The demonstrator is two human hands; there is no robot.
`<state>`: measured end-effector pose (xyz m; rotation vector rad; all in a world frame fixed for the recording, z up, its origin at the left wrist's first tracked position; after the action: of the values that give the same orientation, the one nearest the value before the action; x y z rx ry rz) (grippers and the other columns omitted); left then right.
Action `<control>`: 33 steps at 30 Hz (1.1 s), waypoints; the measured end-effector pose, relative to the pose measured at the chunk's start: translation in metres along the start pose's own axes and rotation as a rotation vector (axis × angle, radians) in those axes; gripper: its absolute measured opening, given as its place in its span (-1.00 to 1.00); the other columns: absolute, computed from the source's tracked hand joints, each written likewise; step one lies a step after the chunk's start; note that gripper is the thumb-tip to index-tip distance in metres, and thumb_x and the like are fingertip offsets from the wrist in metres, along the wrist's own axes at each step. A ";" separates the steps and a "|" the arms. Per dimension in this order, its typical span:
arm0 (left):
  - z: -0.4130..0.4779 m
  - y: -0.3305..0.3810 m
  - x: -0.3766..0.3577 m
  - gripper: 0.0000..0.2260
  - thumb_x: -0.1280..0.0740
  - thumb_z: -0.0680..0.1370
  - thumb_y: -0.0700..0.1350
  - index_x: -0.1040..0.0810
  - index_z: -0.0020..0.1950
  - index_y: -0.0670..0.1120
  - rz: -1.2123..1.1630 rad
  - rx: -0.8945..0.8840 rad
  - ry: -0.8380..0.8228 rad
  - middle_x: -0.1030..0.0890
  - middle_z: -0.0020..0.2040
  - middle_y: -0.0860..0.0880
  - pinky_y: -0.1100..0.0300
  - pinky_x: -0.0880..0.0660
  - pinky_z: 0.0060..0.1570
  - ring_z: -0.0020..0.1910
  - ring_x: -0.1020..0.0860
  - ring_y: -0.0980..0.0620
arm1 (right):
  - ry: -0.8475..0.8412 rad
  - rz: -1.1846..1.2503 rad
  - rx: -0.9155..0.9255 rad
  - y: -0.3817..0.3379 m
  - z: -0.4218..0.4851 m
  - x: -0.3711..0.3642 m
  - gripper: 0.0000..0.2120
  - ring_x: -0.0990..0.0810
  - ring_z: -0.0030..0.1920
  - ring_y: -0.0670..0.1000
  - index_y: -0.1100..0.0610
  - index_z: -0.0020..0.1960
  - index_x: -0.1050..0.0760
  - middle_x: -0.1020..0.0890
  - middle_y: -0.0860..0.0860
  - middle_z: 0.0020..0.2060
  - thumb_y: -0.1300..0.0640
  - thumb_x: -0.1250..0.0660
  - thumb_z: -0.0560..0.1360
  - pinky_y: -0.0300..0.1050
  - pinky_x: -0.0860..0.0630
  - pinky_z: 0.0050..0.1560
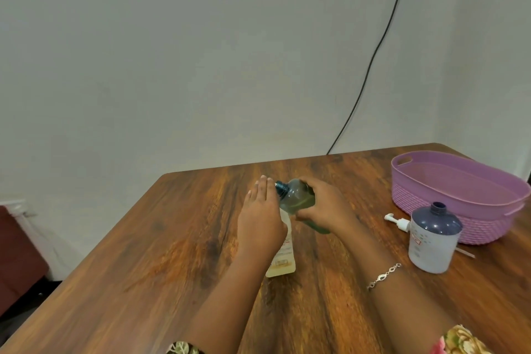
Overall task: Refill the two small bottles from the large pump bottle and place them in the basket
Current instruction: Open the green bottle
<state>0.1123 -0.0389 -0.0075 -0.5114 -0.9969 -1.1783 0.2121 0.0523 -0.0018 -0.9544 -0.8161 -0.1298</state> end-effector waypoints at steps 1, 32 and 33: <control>-0.003 0.000 -0.003 -0.30 -0.29 0.50 -0.18 0.03 0.53 -0.12 -0.001 0.002 0.000 -0.02 0.55 -0.07 0.17 -0.03 0.44 0.52 -0.03 0.00 | -0.004 -0.004 -0.005 0.001 -0.001 -0.001 -0.25 -0.44 0.09 -0.05 0.01 0.34 -0.32 -0.49 -0.03 0.20 0.10 -0.53 0.22 -0.11 -0.40 0.07; -0.003 -0.001 0.006 0.06 -0.27 0.36 0.39 0.18 0.52 -0.22 0.202 -0.113 -0.173 0.11 0.54 -0.17 0.07 0.26 0.43 0.52 0.16 -0.10 | -0.021 0.036 -0.030 0.002 -0.004 -0.004 -0.27 -0.45 0.12 -0.05 0.01 0.34 -0.32 -0.49 -0.03 0.22 0.12 -0.53 0.24 -0.20 -0.36 0.03; -0.005 -0.001 0.005 0.05 -0.27 0.36 0.39 0.18 0.52 -0.22 0.204 -0.117 -0.175 0.11 0.54 -0.17 0.08 0.26 0.42 0.52 0.16 -0.10 | -0.027 0.046 -0.037 0.003 -0.005 -0.006 -0.26 -0.45 0.14 -0.03 0.02 0.35 -0.32 -0.48 -0.03 0.23 0.13 -0.53 0.24 -0.22 -0.35 0.02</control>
<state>0.1131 -0.0454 -0.0058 -0.8015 -1.0019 -1.0256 0.2122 0.0491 -0.0091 -1.0108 -0.8179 -0.0926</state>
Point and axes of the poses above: each hand's wrist, its own z-axis towards the middle knuckle, its own x-axis out of the back of the hand, y = z × x, the point moved 2 cm from there along z, towards the middle knuckle
